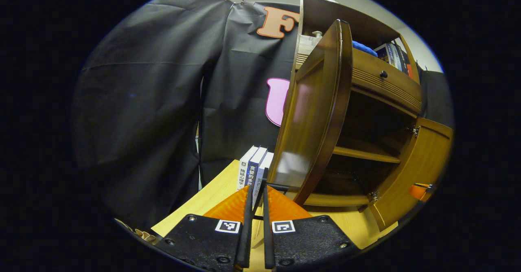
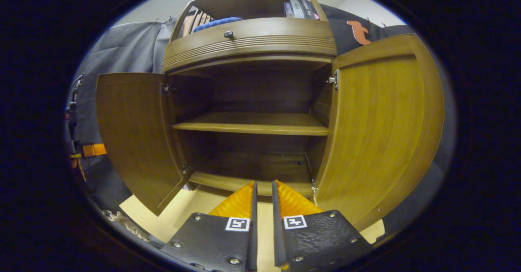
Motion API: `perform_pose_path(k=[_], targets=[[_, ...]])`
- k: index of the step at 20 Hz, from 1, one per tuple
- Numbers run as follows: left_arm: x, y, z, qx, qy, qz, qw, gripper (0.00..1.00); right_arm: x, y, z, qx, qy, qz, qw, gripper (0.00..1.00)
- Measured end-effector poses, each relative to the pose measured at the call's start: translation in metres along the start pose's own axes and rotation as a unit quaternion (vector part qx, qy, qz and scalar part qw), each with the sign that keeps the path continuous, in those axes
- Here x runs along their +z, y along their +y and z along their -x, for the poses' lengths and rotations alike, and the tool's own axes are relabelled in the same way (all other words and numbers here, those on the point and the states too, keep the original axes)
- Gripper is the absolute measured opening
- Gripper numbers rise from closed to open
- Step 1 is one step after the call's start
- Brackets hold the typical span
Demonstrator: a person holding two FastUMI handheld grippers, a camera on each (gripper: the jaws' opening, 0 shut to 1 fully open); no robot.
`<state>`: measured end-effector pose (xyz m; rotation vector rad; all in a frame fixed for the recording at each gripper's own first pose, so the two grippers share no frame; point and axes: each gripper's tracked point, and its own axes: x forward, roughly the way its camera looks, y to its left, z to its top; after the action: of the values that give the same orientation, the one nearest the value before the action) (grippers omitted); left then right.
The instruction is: Open the right door of the double-door shoe cabinet with the right hand, and open the left door with the left hand.
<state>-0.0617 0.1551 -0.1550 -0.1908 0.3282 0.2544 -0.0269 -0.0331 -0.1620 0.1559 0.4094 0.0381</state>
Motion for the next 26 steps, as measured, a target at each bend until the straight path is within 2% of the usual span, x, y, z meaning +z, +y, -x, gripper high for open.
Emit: perform_pose_path(k=[8, 9, 10, 13, 14, 15, 16, 20, 21, 26], targets=[[0.004, 0.004, 0.005, 0.007, -0.006, 0.004, 1.0, 0.14, 0.002, 0.005, -0.011, 0.011, 0.001, -0.004, 1.0, 0.16], [0.009, 0.007, 0.008, 0.014, -0.014, 0.007, 1.0, 0.06, 0.002, 0.006, -0.012, 0.013, 0.001, -0.004, 1.0, 0.16], [0.014, 0.012, 0.011, 0.023, -0.022, 0.007, 0.999, 0.14, 0.003, 0.007, -0.014, 0.015, 0.001, -0.004, 1.0, 0.16], [0.028, 0.027, 0.025, 0.052, -0.04, -0.002, 0.998, 0.14, 0.005, 0.012, -0.018, 0.026, 0.0, -0.006, 1.0, 0.16], [0.034, 0.029, 0.028, 0.055, -0.047, -0.004, 0.997, 0.05, 0.005, 0.014, -0.018, 0.03, 0.0, -0.007, 1.0, 0.16], [0.038, 0.026, 0.033, 0.05, -0.052, 0.0, 0.997, 0.14, 0.005, 0.017, -0.02, 0.034, 0.0, -0.007, 0.999, 0.16], [0.04, 0.02, 0.038, 0.045, -0.054, 0.007, 0.998, 0.06, 0.006, 0.02, -0.022, 0.038, 0.0, -0.007, 0.999, 0.16], [0.049, -0.005, 0.046, 0.024, -0.065, 0.018, 0.997, 0.06, 0.01, 0.03, -0.023, 0.051, -0.004, -0.005, 0.999, 0.16], [0.051, -0.012, 0.047, 0.02, -0.068, 0.014, 0.997, 0.14, 0.011, 0.031, -0.021, 0.053, -0.007, -0.005, 0.999, 0.16], [0.067, -0.043, 0.046, -0.015, -0.08, -0.028, 0.996, 0.14, 0.029, 0.023, -0.006, 0.042, -0.026, 0.009, 0.999, 0.16]])
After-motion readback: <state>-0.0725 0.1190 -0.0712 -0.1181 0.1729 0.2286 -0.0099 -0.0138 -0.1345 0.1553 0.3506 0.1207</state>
